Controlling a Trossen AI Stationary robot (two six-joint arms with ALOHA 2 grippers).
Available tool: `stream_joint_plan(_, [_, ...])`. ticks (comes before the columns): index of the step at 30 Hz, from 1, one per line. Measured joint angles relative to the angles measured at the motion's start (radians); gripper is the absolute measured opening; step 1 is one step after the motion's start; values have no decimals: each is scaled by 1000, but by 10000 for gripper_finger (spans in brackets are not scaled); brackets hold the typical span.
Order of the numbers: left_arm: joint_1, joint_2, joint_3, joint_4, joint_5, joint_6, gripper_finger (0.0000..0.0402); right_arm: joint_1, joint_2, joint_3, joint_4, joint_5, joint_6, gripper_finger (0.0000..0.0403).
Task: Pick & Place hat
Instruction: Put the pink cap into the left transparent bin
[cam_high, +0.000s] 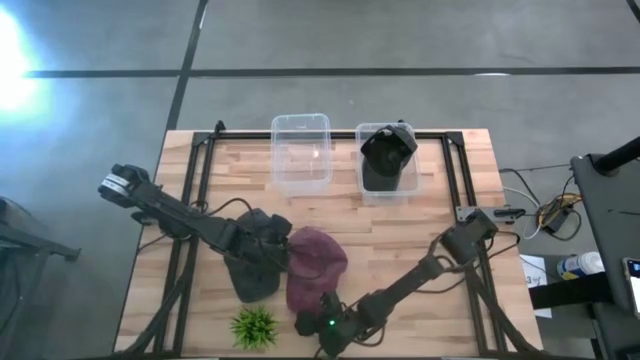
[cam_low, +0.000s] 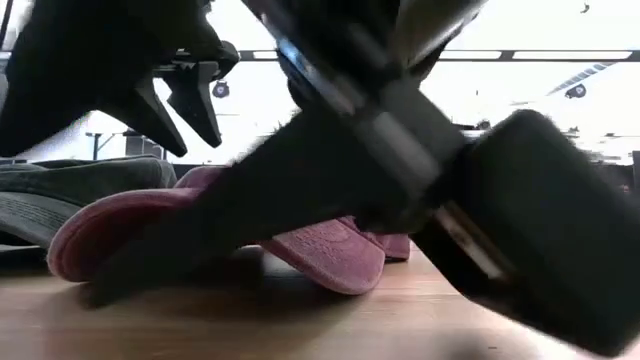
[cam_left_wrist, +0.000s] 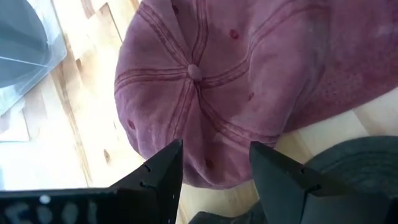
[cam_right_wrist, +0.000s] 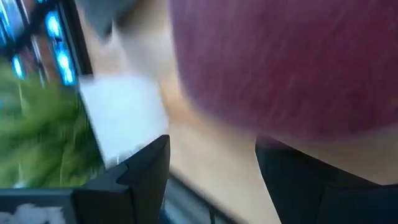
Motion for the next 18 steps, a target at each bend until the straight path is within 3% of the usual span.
stream_joint_plan(4, [1,16,-14,30,62,-1,179,2,0,17,-126,125,68,233])
stream_joint_plan(11, [0,49,-55,120,131,-20,179,2,-63,66,-493,186,139,233])
stream_joint_plan(18, [-1,58,-62,204,249,-111,179,-13,-139,67,-707,270,169,233])
